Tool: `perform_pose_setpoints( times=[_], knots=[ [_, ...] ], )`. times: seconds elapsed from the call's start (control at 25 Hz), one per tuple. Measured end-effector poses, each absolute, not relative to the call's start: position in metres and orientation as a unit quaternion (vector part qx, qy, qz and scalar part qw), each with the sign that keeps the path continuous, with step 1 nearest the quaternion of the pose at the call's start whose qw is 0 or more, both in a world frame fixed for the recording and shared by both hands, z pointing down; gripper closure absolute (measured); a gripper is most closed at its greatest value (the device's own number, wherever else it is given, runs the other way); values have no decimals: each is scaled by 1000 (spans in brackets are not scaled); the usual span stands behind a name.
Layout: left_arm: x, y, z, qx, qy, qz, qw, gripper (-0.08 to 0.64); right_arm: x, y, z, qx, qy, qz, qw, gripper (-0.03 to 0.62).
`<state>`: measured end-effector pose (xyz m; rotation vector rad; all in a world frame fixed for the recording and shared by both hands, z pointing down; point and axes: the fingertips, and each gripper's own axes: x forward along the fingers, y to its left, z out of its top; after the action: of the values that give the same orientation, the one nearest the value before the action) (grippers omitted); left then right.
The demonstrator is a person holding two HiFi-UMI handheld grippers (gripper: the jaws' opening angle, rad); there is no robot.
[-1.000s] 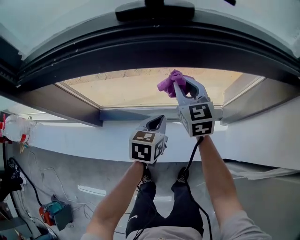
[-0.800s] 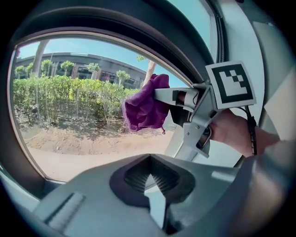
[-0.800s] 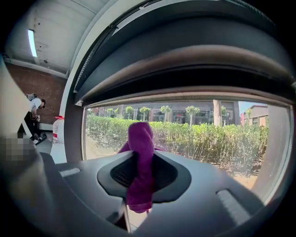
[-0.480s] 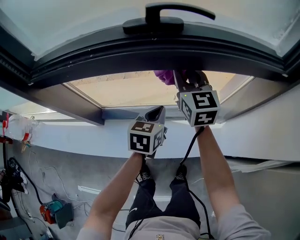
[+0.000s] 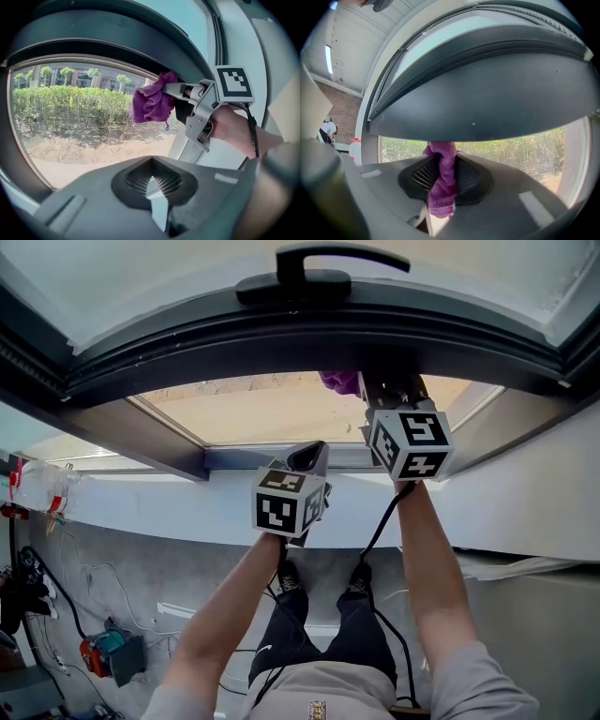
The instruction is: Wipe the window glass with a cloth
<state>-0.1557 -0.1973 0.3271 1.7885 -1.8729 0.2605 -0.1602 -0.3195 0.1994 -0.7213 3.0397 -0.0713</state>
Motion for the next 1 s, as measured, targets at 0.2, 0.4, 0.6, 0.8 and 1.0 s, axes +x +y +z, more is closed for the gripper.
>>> perform_pose_setpoints(
  times=[0.2,0.4,0.6,0.8,1.0],
  knots=[
    [-139,-210,329,667,-689,96,267,560,-136,-338,199,-240,970,-22,12,491],
    [-120,-224,336,673,-682,96,270,560,-116,-351,203,-249,968,-14,10,491],
    [-110,-233,351,674,-677,101,276,560,-110,-357,219,-251,968,1,2,491],
    [-111,-235,375,668,-678,108,287,560,-111,-360,246,-247,969,-3,-8,491],
    [-113,-235,407,660,-680,107,302,560,-113,-362,285,-244,970,-12,-24,491]
  ],
)
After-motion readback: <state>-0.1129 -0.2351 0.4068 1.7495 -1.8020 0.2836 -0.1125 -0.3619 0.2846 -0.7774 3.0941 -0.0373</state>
